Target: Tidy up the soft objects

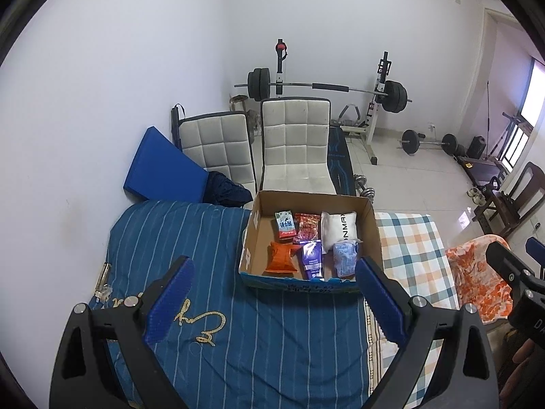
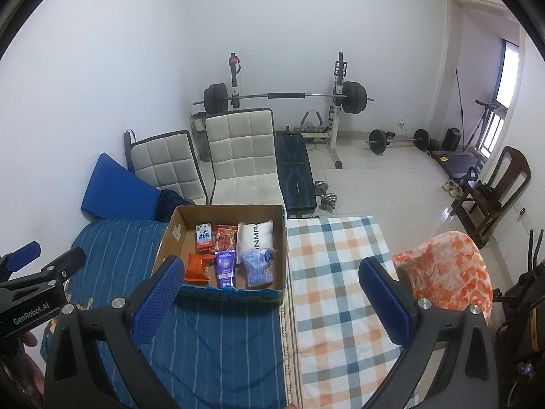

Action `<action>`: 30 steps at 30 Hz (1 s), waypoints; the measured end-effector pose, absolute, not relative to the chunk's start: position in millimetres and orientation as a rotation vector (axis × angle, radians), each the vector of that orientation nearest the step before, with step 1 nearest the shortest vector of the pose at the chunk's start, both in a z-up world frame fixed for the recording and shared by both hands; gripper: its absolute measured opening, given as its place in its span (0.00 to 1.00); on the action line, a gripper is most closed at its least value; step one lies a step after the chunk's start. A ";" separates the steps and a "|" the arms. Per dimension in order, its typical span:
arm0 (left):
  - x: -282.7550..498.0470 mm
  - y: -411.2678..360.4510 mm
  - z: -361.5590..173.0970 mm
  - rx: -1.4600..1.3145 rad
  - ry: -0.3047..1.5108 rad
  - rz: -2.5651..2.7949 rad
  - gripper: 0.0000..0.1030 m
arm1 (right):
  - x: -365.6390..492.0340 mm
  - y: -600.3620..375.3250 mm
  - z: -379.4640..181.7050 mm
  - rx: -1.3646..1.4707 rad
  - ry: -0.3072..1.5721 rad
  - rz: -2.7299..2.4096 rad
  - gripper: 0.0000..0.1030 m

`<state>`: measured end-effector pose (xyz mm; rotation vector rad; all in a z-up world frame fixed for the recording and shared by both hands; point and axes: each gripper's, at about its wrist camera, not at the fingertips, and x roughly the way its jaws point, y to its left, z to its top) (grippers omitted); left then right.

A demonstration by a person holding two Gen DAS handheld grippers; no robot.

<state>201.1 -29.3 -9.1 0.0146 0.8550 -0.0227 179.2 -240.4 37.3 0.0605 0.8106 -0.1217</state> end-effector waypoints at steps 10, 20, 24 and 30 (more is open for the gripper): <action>202.4 -31.7 -12.5 0.014 0.858 -0.025 0.94 | 181.6 -237.6 21.2 0.061 0.838 -0.134 1.00; 201.8 -29.3 -15.8 0.022 0.863 -0.024 0.94 | 178.5 -236.5 10.1 0.061 0.849 -0.128 1.00; 202.5 -27.9 -18.5 0.018 0.870 -0.028 0.93 | 176.3 -234.6 10.0 0.047 0.838 -0.124 1.00; 201.1 -28.2 -19.0 0.017 0.870 -0.031 0.93 | 175.7 -231.1 14.0 0.028 0.821 -0.124 1.00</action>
